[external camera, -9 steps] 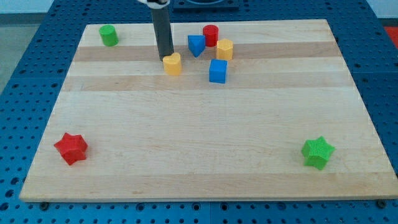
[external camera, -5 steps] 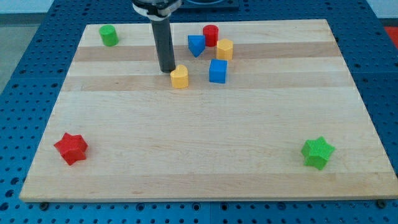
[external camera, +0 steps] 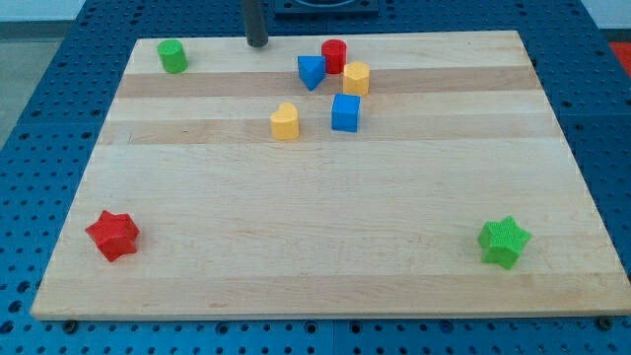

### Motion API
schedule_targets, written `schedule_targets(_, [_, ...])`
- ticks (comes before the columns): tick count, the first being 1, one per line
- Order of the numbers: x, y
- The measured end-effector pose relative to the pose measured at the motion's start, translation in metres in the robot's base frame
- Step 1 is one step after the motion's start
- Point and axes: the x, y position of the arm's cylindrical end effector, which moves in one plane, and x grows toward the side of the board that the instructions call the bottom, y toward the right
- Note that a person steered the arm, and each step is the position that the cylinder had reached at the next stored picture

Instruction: Push the blue triangle closer to the yellow heart

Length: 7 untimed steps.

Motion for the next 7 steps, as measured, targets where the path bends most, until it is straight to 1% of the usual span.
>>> schedule_targets(1, [-0.007,0.019])
schedule_targets(2, [0.017,0.090])
schedule_targets(4, [0.045,0.085])
schedule_targets(5, [0.078,0.078])
schedule_targets(6, [0.098,0.076])
schedule_targets(7, [0.059,0.066])
